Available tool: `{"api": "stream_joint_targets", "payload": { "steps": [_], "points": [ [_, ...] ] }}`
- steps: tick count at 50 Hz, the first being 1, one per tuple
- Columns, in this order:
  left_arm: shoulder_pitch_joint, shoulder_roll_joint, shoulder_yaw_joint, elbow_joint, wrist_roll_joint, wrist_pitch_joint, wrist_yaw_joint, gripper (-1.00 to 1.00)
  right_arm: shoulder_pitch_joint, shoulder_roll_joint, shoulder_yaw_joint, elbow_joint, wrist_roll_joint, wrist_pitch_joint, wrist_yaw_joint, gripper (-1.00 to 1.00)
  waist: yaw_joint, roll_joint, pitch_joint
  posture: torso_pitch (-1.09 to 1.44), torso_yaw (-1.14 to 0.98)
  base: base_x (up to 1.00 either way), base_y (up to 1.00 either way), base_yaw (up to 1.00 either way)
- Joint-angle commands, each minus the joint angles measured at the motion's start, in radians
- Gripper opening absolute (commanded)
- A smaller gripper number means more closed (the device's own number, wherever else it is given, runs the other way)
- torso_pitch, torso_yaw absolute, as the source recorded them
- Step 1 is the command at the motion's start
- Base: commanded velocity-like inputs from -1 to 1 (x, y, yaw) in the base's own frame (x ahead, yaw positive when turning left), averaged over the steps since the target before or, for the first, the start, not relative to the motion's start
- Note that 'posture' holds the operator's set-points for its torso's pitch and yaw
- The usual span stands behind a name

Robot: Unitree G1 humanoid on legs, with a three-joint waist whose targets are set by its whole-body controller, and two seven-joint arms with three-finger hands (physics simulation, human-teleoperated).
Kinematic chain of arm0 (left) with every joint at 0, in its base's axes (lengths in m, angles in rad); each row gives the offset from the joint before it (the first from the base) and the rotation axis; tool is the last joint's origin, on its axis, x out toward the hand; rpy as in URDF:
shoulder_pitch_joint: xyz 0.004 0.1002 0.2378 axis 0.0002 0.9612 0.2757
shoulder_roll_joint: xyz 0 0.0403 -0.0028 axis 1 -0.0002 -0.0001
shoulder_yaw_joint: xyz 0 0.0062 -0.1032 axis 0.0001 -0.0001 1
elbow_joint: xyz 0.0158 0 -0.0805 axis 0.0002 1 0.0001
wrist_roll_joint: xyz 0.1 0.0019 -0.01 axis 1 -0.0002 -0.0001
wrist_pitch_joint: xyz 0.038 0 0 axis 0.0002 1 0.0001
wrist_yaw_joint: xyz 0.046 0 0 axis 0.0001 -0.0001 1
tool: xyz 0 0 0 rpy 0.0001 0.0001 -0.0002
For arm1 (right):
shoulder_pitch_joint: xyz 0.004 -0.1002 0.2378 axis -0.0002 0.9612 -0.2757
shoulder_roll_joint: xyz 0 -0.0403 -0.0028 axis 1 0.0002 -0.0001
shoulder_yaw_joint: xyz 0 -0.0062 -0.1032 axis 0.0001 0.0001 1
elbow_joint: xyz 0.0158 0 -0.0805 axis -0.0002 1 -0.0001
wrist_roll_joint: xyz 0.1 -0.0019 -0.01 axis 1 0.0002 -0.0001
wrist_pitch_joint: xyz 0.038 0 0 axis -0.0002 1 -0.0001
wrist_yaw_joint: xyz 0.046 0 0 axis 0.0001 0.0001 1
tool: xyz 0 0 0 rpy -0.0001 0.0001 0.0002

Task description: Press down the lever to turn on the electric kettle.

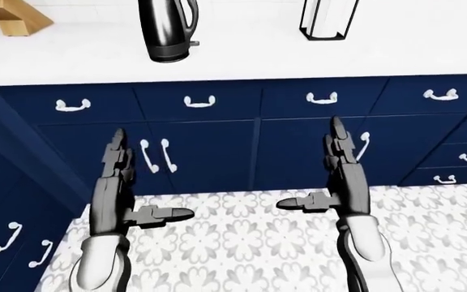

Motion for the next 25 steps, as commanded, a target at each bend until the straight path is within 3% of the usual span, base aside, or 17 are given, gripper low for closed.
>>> {"api": "stream_joint_targets", "payload": {
  "steps": [1,6,10,14,17,19,21,22,23,25],
  "points": [
    [-0.016,0.005,0.005,-0.037,0.001,-0.039,0.002,1.00,-0.015,0.000,0.001,-0.042,0.003,-0.034,-0.003,1.00,-0.002,0.004,-0.016,0.00,0.00,0.00,0.07,0.00],
    [-0.012,0.004,0.003,-0.050,0.009,-0.034,0.001,1.00,-0.009,0.001,0.003,-0.049,-0.002,-0.026,-0.009,1.00,-0.007,0.012,-0.002,0.00,0.00,0.00,0.17,0.00],
    [-0.012,0.004,0.002,-0.046,0.012,-0.035,-0.002,1.00,0.002,0.002,0.006,-0.040,0.000,-0.042,-0.008,1.00,-0.008,0.049,0.003,0.00,0.00,0.00,0.19,0.00],
    [-0.018,0.005,0.003,-0.049,0.011,-0.037,-0.002,1.00,0.000,0.002,0.008,-0.044,-0.003,-0.031,-0.011,1.00,-0.010,0.035,0.002,0.00,0.00,0.00,0.20,0.00],
    [-0.020,0.005,0.006,-0.038,0.005,-0.050,-0.003,1.00,0.007,0.003,0.009,-0.033,0.004,-0.044,-0.007,1.00,-0.011,0.005,0.002,0.00,0.00,0.00,0.20,0.00],
    [-0.026,0.007,0.005,-0.035,0.006,-0.048,-0.002,1.00,0.002,0.002,0.009,-0.037,0.001,-0.036,-0.007,1.00,-0.010,-0.019,0.006,0.00,0.00,0.00,0.21,0.00],
    [-0.028,0.009,0.006,-0.038,0.007,-0.043,-0.001,1.00,-0.003,0.002,0.011,-0.026,-0.001,-0.040,-0.008,1.00,-0.010,-0.070,-0.007,0.00,0.00,0.00,0.21,0.00],
    [-0.027,0.009,0.005,-0.045,0.008,-0.038,-0.001,1.00,-0.004,0.002,0.012,-0.027,-0.001,-0.037,-0.006,1.00,-0.022,-0.022,0.003,0.00,0.00,0.00,0.21,0.00],
    [-0.027,0.008,0.002,-0.048,0.009,-0.037,-0.002,1.00,-0.001,0.001,0.010,-0.032,0.005,-0.036,0.000,1.00,-0.015,-0.039,0.001,0.00,0.00,0.00,0.24,0.00],
    [-0.027,0.009,-0.002,-0.049,0.014,-0.035,-0.001,1.00,0.001,0.001,0.010,-0.027,0.004,-0.038,-0.001,1.00,-0.018,-0.048,-0.007,0.00,0.00,0.00,0.25,0.00]
  ]
}}
